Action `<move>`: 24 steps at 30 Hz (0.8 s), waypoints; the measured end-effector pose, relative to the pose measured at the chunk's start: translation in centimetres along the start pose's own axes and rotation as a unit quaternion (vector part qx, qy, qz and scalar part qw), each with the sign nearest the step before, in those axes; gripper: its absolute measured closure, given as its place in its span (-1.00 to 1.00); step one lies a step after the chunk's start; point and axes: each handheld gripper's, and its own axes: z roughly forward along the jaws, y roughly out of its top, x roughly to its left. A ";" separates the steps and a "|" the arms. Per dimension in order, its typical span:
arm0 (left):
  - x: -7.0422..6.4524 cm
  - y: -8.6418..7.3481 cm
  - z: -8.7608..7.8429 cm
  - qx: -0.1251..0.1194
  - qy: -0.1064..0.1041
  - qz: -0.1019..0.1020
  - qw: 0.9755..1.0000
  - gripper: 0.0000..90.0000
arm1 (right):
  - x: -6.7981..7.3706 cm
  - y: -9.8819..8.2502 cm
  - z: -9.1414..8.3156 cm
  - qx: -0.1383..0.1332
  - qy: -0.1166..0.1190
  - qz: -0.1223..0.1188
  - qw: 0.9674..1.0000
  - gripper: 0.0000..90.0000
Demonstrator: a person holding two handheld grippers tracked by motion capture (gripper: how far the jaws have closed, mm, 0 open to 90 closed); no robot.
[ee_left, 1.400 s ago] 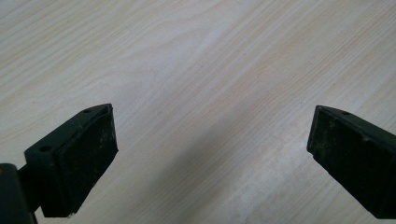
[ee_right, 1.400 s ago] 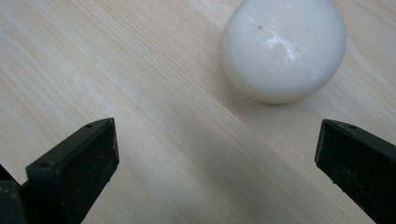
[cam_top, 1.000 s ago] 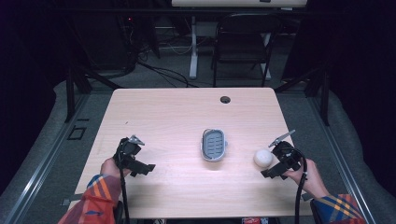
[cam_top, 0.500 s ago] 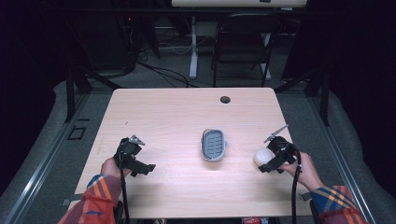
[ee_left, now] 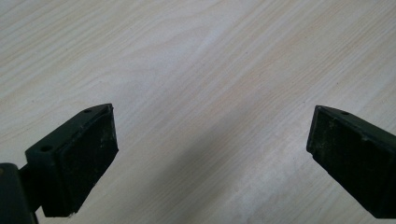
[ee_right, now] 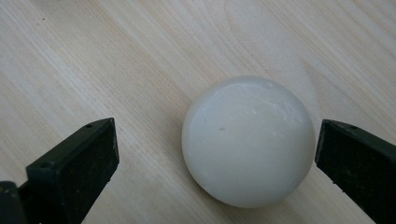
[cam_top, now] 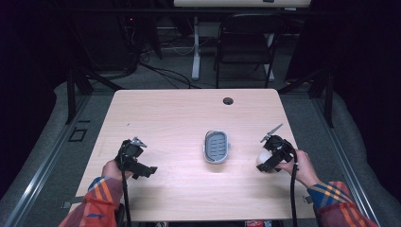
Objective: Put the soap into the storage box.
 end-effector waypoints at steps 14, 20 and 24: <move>0.0 0.0 0.0 0.001 0.003 0.001 1.000 -0.95 | -0.5 0.6 0.8 0.022 -0.016 -0.004 1.000 -0.69; -0.1 0.0 0.1 0.004 0.004 0.002 1.000 -0.94 | -0.5 0.6 1.1 0.031 -0.016 -0.002 0.999 -0.65; -0.1 0.0 0.1 0.004 0.005 0.002 1.000 -0.94 | -0.6 0.7 1.2 0.037 -0.021 -0.002 0.999 -0.59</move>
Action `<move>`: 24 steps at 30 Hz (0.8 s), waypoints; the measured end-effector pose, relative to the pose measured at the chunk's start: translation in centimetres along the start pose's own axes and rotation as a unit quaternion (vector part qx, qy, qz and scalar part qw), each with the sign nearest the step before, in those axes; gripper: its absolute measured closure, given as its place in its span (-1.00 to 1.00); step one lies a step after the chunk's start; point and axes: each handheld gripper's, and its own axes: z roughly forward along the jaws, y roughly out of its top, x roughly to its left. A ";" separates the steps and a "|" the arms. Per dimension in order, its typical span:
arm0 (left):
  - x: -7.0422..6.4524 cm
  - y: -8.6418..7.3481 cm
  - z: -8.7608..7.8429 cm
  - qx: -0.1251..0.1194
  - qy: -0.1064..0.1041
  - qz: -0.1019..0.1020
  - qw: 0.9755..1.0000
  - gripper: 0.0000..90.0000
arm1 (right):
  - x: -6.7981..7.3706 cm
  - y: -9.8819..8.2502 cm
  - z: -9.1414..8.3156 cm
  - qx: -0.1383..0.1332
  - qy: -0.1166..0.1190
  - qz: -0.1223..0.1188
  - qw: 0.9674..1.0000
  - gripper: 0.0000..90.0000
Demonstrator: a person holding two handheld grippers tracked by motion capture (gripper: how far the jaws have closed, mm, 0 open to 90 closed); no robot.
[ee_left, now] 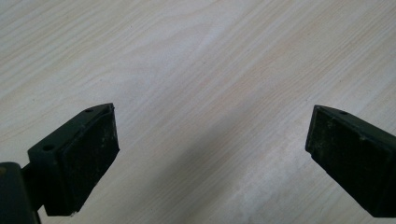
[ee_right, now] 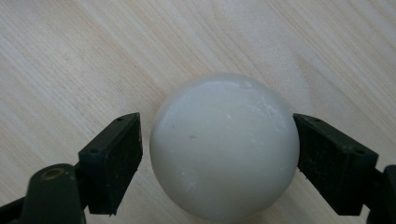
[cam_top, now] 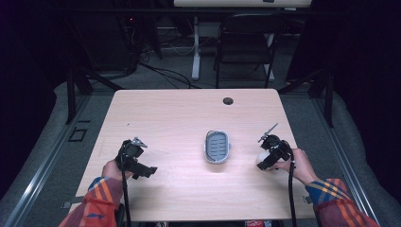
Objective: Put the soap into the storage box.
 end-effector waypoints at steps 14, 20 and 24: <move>0.0 0.0 0.0 0.000 0.001 0.001 1.000 -0.93 | 0.1 0.1 0.6 0.002 -0.006 0.007 1.000 -0.48; 0.0 0.0 0.0 0.000 0.002 0.001 1.000 -0.93 | 0.1 0.3 0.5 0.017 -0.012 -0.005 1.000 -0.47; 0.0 0.0 -0.1 0.001 0.001 0.002 1.000 -0.93 | 0.2 0.2 0.4 0.019 -0.018 -0.009 1.000 -0.47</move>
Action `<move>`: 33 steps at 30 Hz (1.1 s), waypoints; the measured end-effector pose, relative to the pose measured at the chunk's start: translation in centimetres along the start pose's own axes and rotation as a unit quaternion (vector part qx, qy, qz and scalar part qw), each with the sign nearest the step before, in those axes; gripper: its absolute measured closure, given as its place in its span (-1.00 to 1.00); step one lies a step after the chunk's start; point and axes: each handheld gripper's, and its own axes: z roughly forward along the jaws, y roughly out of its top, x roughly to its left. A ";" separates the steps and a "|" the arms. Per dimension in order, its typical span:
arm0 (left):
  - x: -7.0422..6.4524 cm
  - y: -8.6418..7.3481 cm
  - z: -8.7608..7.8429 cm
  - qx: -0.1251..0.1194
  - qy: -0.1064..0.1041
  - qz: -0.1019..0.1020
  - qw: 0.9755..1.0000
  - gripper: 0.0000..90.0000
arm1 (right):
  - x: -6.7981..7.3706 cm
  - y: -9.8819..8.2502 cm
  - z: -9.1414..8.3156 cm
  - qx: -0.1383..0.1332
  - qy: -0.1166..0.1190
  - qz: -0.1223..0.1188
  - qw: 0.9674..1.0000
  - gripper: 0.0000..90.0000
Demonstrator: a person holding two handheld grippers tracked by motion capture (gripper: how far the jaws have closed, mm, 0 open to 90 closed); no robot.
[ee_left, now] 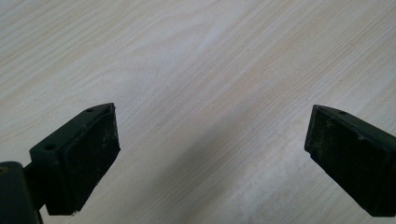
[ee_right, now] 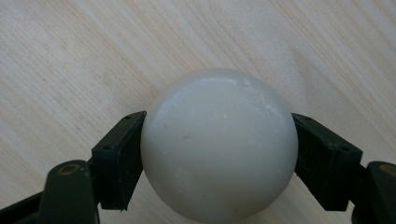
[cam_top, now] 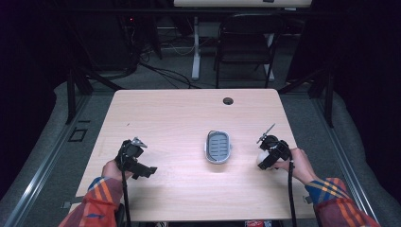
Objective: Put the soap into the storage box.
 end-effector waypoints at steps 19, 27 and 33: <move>0.0 0.0 0.1 0.001 0.000 0.000 1.000 -0.92 | 1.1 0.5 -1.1 -0.015 -0.002 -0.017 1.000 -0.47; 0.0 0.0 0.1 0.001 0.000 -0.001 1.000 -0.92 | 2.0 1.1 -1.6 -0.012 -0.001 -0.038 0.999 -0.47; 0.0 0.0 0.1 0.002 0.001 0.000 1.000 -0.91 | 2.6 1.4 -1.7 -0.016 -0.001 -0.042 0.999 -0.47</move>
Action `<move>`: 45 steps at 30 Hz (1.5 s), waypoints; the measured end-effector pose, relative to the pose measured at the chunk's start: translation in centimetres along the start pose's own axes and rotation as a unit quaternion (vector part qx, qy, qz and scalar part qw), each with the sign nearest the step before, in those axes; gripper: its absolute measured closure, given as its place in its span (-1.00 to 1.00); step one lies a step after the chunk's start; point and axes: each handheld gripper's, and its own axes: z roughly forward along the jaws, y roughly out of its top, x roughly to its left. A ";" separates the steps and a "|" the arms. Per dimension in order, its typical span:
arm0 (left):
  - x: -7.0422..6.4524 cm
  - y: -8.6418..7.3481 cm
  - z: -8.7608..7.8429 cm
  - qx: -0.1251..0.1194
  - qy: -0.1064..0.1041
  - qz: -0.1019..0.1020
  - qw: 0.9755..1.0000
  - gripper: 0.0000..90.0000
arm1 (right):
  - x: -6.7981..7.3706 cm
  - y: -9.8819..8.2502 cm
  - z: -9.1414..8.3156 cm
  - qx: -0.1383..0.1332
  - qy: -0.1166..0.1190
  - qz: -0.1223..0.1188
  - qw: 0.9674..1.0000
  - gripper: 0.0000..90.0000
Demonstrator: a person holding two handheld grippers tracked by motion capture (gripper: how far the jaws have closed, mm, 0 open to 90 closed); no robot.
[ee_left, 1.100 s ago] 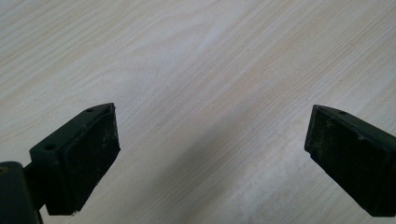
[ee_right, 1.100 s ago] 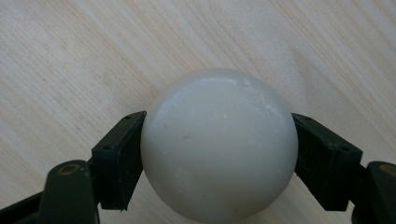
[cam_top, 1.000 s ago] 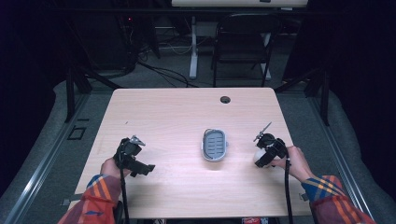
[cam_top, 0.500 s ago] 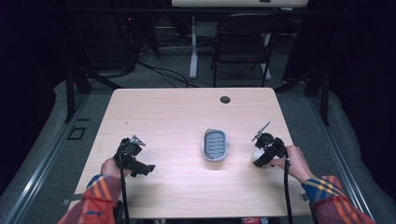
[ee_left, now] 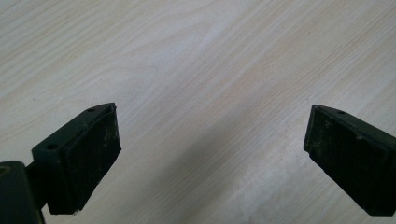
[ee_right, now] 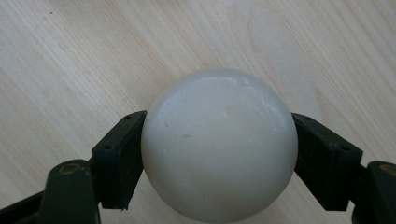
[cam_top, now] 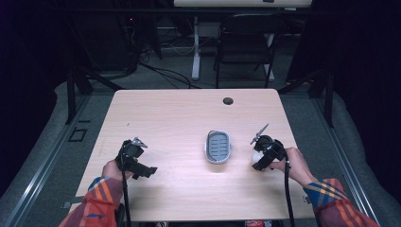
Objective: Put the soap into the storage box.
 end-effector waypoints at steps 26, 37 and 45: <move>0.0 0.0 0.1 0.003 0.001 0.000 1.000 -0.91 | 1.1 2.1 -0.2 -0.004 -0.001 -0.030 1.000 -0.47; 0.0 0.0 0.1 0.004 0.000 0.000 1.000 -0.90 | 1.3 3.3 -0.3 -0.008 -0.001 -0.040 0.999 -0.47; 0.0 0.0 0.1 0.004 0.000 0.000 1.000 -0.90 | 1.3 4.0 -0.3 -0.011 -0.004 -0.043 0.999 -0.47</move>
